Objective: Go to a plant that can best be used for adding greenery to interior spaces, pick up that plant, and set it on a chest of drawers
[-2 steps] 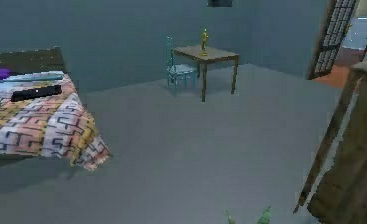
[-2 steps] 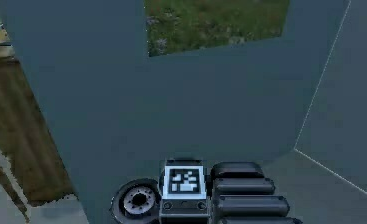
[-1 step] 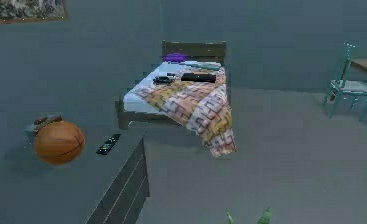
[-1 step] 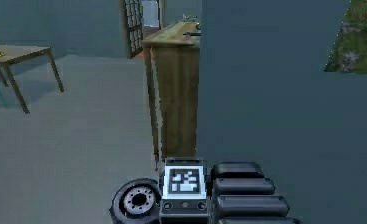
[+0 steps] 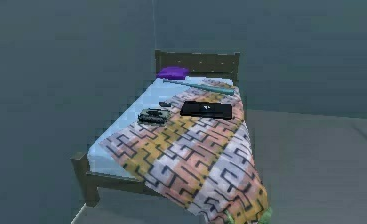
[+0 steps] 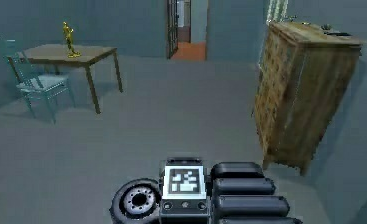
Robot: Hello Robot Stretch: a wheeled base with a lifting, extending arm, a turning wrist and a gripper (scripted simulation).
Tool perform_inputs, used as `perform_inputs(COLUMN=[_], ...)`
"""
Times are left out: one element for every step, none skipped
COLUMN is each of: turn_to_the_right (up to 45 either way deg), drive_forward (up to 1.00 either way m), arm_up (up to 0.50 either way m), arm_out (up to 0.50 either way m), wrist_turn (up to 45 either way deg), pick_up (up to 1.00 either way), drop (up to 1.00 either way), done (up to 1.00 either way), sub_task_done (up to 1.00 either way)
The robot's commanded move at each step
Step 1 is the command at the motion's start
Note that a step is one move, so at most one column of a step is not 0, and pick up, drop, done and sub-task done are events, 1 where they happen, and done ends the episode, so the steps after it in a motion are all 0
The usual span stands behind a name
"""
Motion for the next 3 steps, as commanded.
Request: perform_inputs(turn_to_the_right=[-6.0, 0.0, -33.0], drive_forward=[0.0, 0.3, 0.0], arm_up=[0.0, 0.0, 0.0], arm_out=[0.0, 0.0, 0.0], wrist_turn=[0.0, 0.0, 0.0], pick_up=[0.0, 0.0, 0.0], drop=[0.0, 0.0, 0.0], done=[0.0, 0.0, 0.0], sub_task_done=[0.0, 0.0, 0.0])
